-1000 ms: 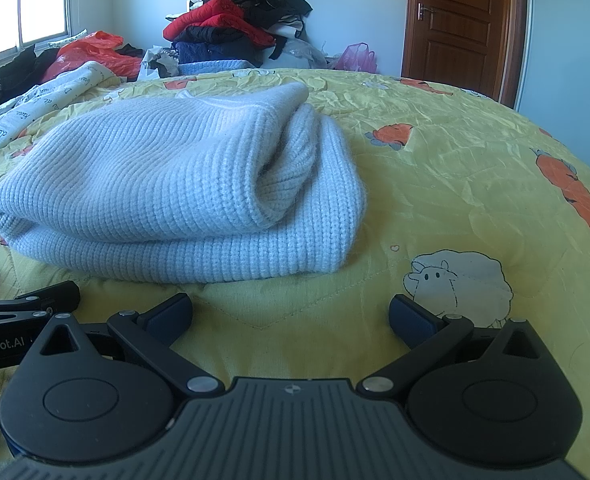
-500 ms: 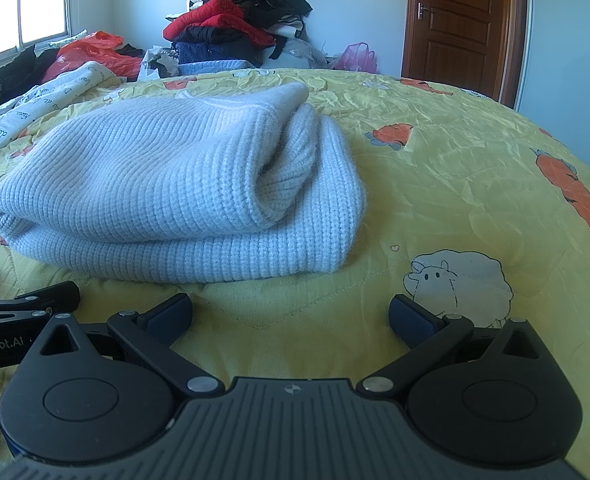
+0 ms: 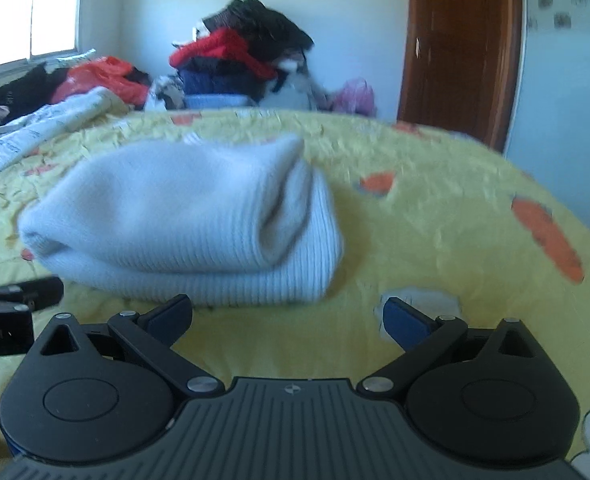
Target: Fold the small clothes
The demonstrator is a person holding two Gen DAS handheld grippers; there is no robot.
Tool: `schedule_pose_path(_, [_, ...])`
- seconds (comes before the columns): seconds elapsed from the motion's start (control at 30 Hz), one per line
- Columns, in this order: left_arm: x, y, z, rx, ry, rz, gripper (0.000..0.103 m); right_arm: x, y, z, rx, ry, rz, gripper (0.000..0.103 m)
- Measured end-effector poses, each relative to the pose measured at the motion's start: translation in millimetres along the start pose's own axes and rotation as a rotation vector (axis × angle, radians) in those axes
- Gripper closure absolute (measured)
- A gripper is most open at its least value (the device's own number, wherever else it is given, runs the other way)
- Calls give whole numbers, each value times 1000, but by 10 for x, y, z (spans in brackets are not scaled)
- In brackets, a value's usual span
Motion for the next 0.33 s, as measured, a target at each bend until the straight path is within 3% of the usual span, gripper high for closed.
schedule_pose_path(0.13, [-42, -66, -43, -18, 30, -48, 0, 27, -6, -8, -2, -18, -13, 0])
schedule_pose_path(0.23, [72, -124, 27, -37, -40, -87, 0, 107, 72, 32, 47, -60, -23, 0])
schedule_pose_path(0.33, [156, -208, 100, -103, -97, -63, 0, 114, 136, 59, 96, -75, -23, 0])
Point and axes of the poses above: each gripper's, at about its wrist camera, not at the fingertips, and x roughly the way its jaws point, y to its right, z to its underside, the point moved 9 cm from there along x, roughly the way its jaws point, and after that the axes turned 2 degrees about -x, right-handed, at the moved point
